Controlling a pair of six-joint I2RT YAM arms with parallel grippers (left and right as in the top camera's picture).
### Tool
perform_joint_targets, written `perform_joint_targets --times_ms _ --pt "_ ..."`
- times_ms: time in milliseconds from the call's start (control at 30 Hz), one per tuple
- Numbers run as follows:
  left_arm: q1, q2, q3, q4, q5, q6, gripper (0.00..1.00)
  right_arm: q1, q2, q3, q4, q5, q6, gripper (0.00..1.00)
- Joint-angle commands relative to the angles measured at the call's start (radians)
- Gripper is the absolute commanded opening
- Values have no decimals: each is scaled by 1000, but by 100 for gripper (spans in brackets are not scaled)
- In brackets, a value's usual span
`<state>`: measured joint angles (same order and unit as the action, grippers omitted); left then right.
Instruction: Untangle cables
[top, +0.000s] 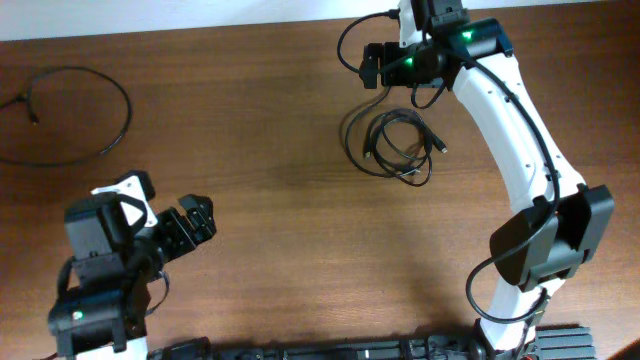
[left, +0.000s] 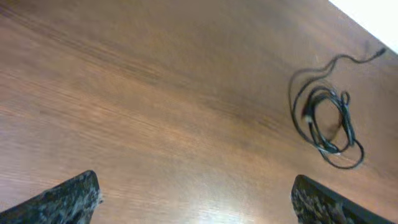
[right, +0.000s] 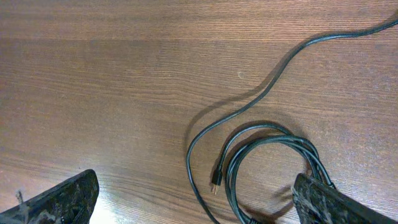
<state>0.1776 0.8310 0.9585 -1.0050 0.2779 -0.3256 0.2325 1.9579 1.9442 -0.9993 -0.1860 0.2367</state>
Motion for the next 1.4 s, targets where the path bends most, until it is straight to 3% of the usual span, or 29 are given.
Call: perform_joint_targets --times_ms 0,267,467,633,733,767,800,933,1000,1100,1133,1267,1300,1367 --pt "-1 19 -27 31 60 -18 99 3 -5 1 0 -5 6 99" --pt "-19 102 -27 92 157 -18 99 3 -5 1 0 -29 7 98" --pt "-325 116 -27 258 89 -18 99 -8 -34 3 -37 -121 7 98" --pt "-485 293 -27 476 69 -19 99 -203 -183 5 -225 -117 33 99" --pt "-565 446 -27 602 69 -26 99 -273 -182 -26 -298 -27 33 93" --pt "-576 492 -27 632 69 -26 99 -262 -182 -60 -289 -27 31 86" --pt "-576 533 -27 651 58 -26 99 -236 -182 -121 -248 -27 0 75" --pt "-574 580 -27 675 13 -26 99 -99 -167 -489 125 -53 -23 76" --pt "-565 580 -27 675 13 -26 99 -29 -167 -640 329 -49 -23 83" --pt "-566 580 -27 674 13 -26 99 13 -154 -778 578 14 -19 83" --pt "-566 580 -27 674 13 -26 99 19 -136 -781 580 14 -19 82" --pt "-566 581 -27 674 13 -26 99 30 -116 -781 577 -16 -19 64" --pt "-566 581 -27 674 13 -26 98 30 -116 -781 577 -17 -19 52" --pt "-566 581 -27 670 14 -26 99 29 -121 -766 568 -22 -19 9"
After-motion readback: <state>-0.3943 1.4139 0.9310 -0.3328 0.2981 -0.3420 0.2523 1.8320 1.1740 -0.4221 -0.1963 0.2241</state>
